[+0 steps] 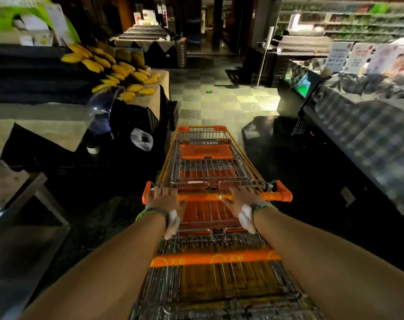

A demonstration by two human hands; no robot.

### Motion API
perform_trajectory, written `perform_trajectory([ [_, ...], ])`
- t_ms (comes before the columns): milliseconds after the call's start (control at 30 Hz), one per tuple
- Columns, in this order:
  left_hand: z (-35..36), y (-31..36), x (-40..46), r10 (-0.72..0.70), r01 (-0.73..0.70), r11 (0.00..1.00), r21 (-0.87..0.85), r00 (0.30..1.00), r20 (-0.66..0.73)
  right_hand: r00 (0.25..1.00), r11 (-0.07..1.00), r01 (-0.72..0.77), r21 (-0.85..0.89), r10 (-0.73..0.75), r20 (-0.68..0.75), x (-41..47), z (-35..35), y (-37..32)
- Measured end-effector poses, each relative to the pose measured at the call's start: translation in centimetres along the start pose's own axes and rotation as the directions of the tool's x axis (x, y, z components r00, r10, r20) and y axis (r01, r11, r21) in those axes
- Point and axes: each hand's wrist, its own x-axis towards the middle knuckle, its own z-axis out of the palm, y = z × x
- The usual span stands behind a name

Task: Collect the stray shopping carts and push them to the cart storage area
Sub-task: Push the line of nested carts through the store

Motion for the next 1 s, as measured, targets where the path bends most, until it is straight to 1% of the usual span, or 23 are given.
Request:
perform_trajectory([
  [67, 0.1, 0.0, 0.9, 0.013, -0.013, 0.999, 0.037, 1.0, -0.002, 1.0, 1.0, 0.023, -0.011, -0.023, -0.02, 1.0, 0.9, 0.9],
  [167, -0.1, -0.1, 2.2, 0.032, -0.029, 0.997, 0.078, 0.999, -0.033, 0.995, 0.999, 0.045, -0.017, -0.046, -0.087, 2.2, 1.2, 1.5],
  [267, -0.5, 0.2, 3.6, 0.02, -0.019, 0.992, 0.126, 1.0, -0.005, 0.999, 0.99, -0.025, 0.136, 0.031, -0.038, 4.0, 0.5, 1.7],
  [333, -0.5, 0.6, 5.1, 0.021, -0.018, 0.987, 0.159, 1.0, -0.014, 0.999, 0.983, -0.037, 0.181, 0.041, -0.019, 5.9, 0.3, 2.1],
  [433, -0.2, 0.9, 6.7, 0.02, -0.011, 0.987, 0.162, 0.998, -0.057, 1.0, 0.992, -0.013, 0.127, 0.016, -0.025, 7.7, 0.2, 2.4],
  [533, 0.1, 0.9, 8.7, 0.025, -0.01, 0.987, 0.163, 0.995, -0.096, 0.998, 0.986, -0.045, 0.158, 0.051, -0.031, 9.4, -0.3, 2.1],
  [600, -0.2, 0.9, 10.3, 0.021, -0.005, 0.986, 0.167, 0.995, -0.094, 0.999, 0.991, -0.047, 0.122, 0.049, -0.01, 10.7, -0.6, 2.2],
  [733, -1.1, 1.6, 13.5, -0.002, 0.017, 0.98, 0.197, 0.997, -0.073, 0.998, 0.997, -0.061, 0.053, 0.062, -0.023, 13.5, -1.8, 2.3],
  [833, -1.9, 2.1, 16.8, -0.006, 0.02, 0.98, 0.2, 0.997, -0.07, 0.998, 0.998, -0.046, 0.043, 0.047, -0.03, 16.6, -2.7, 2.6],
  [1000, -3.5, 2.5, 22.0, -0.008, 0.013, 0.986, 0.169, 1.0, -0.025, 0.998, 0.998, -0.057, 0.039, 0.058, -0.026, 21.1, -4.6, 3.0],
])
